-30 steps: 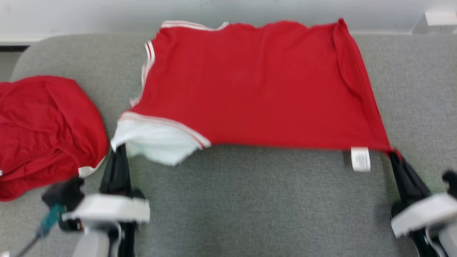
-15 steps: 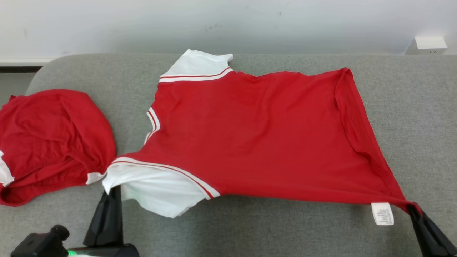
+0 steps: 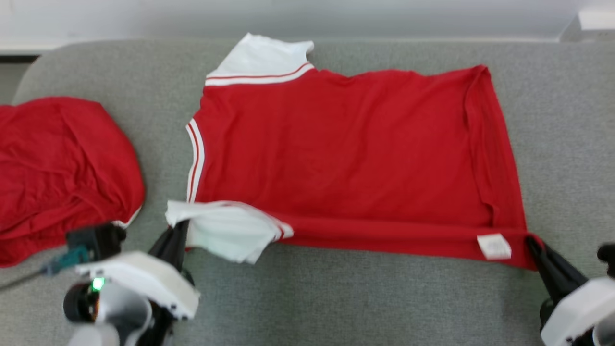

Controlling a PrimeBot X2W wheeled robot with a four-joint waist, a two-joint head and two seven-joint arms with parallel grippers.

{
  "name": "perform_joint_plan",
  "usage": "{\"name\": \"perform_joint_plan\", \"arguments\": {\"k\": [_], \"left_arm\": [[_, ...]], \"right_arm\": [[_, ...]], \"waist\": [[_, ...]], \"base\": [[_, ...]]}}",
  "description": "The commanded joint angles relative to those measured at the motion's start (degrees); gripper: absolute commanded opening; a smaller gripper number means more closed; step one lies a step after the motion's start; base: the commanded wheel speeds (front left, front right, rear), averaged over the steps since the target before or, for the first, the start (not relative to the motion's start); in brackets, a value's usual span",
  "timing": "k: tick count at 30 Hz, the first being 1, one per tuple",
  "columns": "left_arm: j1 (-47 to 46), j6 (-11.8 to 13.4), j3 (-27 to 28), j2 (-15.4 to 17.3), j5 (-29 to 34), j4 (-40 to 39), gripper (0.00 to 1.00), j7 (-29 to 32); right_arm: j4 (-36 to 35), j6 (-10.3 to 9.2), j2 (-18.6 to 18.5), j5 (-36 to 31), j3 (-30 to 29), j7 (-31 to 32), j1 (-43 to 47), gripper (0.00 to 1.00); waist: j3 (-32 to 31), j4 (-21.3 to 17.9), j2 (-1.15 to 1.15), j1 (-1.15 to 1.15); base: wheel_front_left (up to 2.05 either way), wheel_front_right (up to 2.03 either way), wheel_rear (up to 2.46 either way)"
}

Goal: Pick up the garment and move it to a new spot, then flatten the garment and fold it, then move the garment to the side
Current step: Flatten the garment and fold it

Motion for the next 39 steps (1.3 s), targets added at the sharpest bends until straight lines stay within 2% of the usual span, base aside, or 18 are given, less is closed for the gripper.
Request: {"name": "perform_joint_plan", "arguments": {"k": [1, 9, 10, 11, 12, 13, 15, 18, 22, 25, 30, 39], "left_arm": [[-3.62, -0.72, 0.03, 1.23, -0.84, 2.21, 0.00, 1.29], [-13.42, -2.71, -1.11, 2.39, -1.39, 9.19, 0.01, 3.59], [-14.35, -2.91, -1.25, 2.27, -1.51, 9.81, 0.84, 3.29], [-14.90, -3.11, -1.34, 2.16, -1.54, 10.42, 1.00, 2.97], [-15.28, -3.21, -1.55, 2.05, -1.54, 10.89, 1.00, 2.82], [-15.64, -3.44, -1.71, 1.84, -1.48, 11.15, 1.00, 2.15], [-15.68, -3.51, -1.80, 1.70, -0.58, 11.14, 1.00, 0.20], [-14.03, -2.66, -1.50, 0.93, 1.54, 9.73, 1.00, -6.33], [-10.86, -0.94, -2.29, 0.43, 7.36, 6.94, 1.00, -16.86], [-8.21, 1.05, -3.37, 0.28, 12.34, 5.01, 1.00, -24.26], [-4.17, 3.97, -4.79, 0.22, 17.20, 3.38, 1.00, -29.88], [2.51, 6.46, -5.39, 0.39, 18.37, 3.10, 1.00, -29.52]], "right_arm": [[2.00, -0.18, -1.28, 0.78, 0.84, 0.24, -3.04, 0.00], [8.66, -0.18, -3.60, 3.44, 4.72, -2.44, -12.19, 0.00], [9.58, -0.17, -3.94, 3.70, 5.42, -3.00, -12.88, 0.00], [10.32, -0.18, -3.96, 4.45, 6.10, -3.65, -13.37, 0.41], [10.76, -0.17, -4.05, 4.81, 6.57, -4.55, -13.96, 0.80], [11.44, -0.18, -4.37, 4.84, 6.87, -5.36, -14.35, 1.00], [11.84, -0.17, -4.47, 5.18, 7.04, -8.57, -14.74, 1.00], [10.97, -0.17, -4.73, 3.38, 6.74, -15.42, -14.44, 1.00], [8.11, -0.17, -4.21, -2.93, 4.26, -26.98, -12.67, 1.00], [5.22, -0.17, -2.43, -7.80, 1.95, -31.39, -10.87, 1.00], [-0.36, -0.17, 1.06, -11.23, -0.25, -31.61, -6.77, 1.00], [-4.98, -0.17, 5.98, -10.60, 0.33, -28.53, 0.48, 1.00]], "waist": [[2.15, 0.24, 0.00, 0.00], [4.54, 0.32, 0.00, 0.00], [4.79, 0.33, 0.00, 0.00], [4.91, 0.32, 0.00, 0.00], [5.04, 0.30, 0.00, 0.00], [5.16, 0.29, 0.00, 0.00], [5.26, 0.30, 0.00, 0.00], [5.01, 0.20, 0.00, 0.00], [4.16, 0.06, 0.00, 0.00], [3.11, 0.01, 0.00, 0.00], [0.96, -0.01, 0.00, 0.00], [-2.54, -0.62, 0.00, 0.00]], "base": [[0.00, 0.00, 0.00], [0.00, 0.00, 0.00], [0.00, 0.00, 0.00], [0.00, 0.00, 0.00], [0.00, 0.00, 0.00], [0.00, 0.00, 0.00], [0.00, 0.00, 0.00], [0.00, 0.00, 0.00], [0.00, 0.00, 0.00], [0.00, 0.00, 0.00], [0.00, 0.00, 0.00], [0.00, 0.00, 0.00]]}}
